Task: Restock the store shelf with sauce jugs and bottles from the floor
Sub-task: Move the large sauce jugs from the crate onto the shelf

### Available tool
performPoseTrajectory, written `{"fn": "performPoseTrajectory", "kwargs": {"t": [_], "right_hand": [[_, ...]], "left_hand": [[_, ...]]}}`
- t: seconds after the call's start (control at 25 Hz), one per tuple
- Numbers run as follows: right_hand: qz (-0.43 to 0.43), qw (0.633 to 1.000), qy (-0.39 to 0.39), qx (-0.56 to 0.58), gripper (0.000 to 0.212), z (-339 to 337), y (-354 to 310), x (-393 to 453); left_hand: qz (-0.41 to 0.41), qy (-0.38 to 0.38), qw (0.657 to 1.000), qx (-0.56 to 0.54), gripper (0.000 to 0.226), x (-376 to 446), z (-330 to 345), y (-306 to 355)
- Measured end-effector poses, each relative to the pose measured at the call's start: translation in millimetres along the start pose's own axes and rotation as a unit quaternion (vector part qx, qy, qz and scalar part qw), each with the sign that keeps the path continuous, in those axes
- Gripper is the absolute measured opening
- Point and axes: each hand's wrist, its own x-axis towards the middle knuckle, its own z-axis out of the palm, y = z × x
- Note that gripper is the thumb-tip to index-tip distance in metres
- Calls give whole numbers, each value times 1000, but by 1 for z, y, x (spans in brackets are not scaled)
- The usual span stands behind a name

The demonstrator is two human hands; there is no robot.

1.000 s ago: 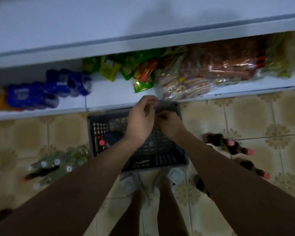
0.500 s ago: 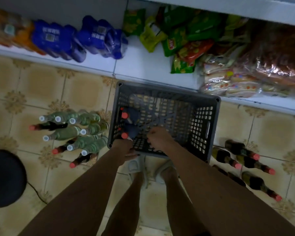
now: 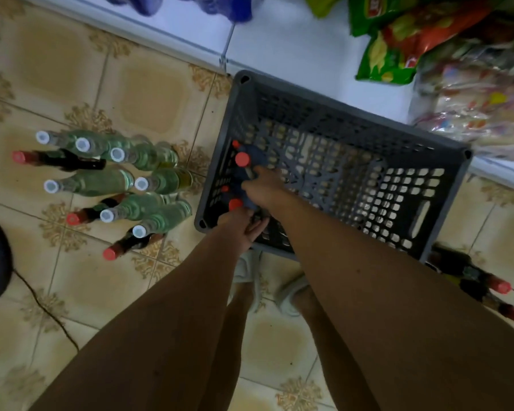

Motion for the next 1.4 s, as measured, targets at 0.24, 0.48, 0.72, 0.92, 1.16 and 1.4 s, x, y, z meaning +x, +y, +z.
{"fn": "performPoseTrajectory", "kwargs": {"t": [0.24,0.48,0.72,0.92,1.16,1.4], "right_hand": [[39,996,8,76,39,11,14,26],[60,959,44,272,31,-13,13,-15],[53,936,81,338,35,-58,27,-108],[10,873,87,479,32,-80,39,-198],[-85,819,81,561,31,-115,35,-290],[-190,792,132,565,37,-163,14,-359]], "left_hand": [[-15,-67,997,-23,33,7,5,5],[1,-46,998,53,29,-9,-8,16],[33,-38,967,250,22,-76,-1,27],[116,-40,903,412,17,-154,17,31],[258,-97,797,537,10,-239,57,42],[387,-155,669,615,20,-343,119,57]]}}
